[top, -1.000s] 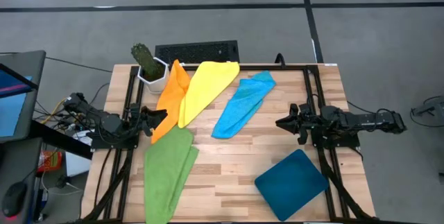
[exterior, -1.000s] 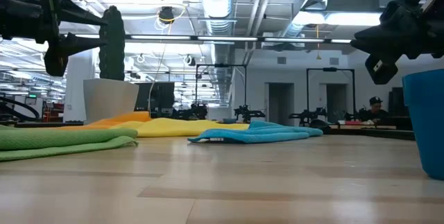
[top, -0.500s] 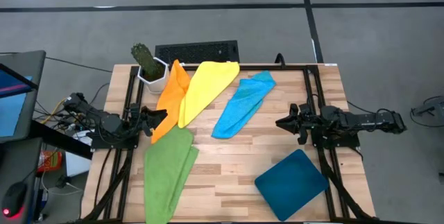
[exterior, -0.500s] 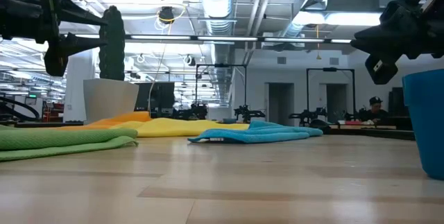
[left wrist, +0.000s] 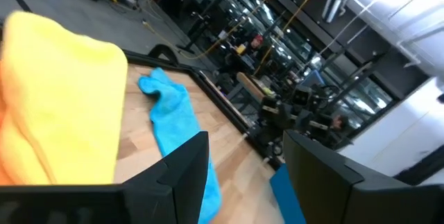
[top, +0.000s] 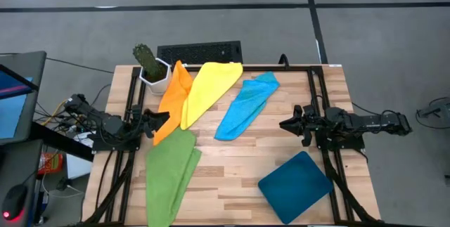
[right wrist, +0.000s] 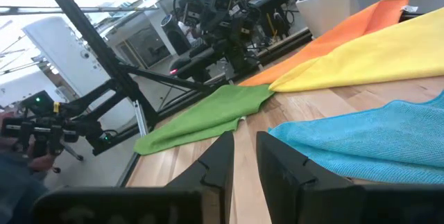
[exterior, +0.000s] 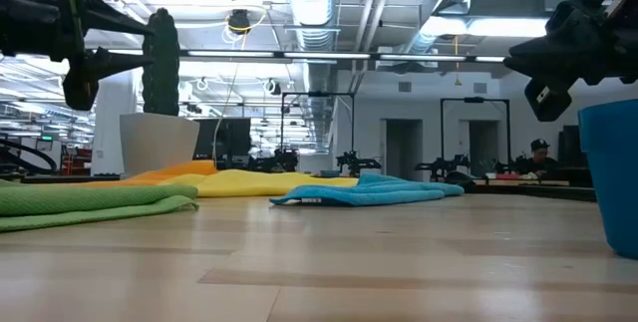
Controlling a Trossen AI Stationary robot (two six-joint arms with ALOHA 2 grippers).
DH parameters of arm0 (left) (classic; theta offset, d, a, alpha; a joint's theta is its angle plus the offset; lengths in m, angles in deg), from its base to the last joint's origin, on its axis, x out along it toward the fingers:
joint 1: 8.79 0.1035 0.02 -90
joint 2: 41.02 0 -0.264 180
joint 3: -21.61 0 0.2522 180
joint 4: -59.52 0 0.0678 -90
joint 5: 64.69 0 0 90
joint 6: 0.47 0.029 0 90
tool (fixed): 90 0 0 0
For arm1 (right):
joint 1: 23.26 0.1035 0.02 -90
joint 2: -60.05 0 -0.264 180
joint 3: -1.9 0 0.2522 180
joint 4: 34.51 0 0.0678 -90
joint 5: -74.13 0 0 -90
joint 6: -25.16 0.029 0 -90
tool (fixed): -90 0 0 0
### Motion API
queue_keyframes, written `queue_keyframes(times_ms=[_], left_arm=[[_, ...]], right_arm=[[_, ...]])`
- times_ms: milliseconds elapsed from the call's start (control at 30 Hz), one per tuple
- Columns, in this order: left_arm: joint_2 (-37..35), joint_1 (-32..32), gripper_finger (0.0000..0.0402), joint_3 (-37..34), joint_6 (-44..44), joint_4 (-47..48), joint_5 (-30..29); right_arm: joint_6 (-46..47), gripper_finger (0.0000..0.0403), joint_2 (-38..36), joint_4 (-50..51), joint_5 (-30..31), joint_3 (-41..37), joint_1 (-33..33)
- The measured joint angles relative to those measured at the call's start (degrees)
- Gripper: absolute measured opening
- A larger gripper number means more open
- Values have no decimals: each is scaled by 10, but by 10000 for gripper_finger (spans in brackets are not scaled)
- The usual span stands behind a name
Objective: Fold microfiber towels
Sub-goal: Fold the blue microfiber towel
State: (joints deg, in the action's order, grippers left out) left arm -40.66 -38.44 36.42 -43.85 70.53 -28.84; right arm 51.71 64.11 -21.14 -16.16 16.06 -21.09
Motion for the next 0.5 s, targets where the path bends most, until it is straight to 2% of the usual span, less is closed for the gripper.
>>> queue_keyframes(times_ms=[200,300,433,500], left_arm=[[0,0,178,-1,-77,-26,-3],[0,0,178,-1,-87,-26,-5],[0,0,178,-1,-65,-25,-30],[0,0,178,-1,-61,-26,-51]], right_arm=[[-15,88,0,0,2,0,0],[-14,88,0,-3,10,0,0],[89,88,0,-39,23,0,0],[138,88,0,-56,51,0,0]])
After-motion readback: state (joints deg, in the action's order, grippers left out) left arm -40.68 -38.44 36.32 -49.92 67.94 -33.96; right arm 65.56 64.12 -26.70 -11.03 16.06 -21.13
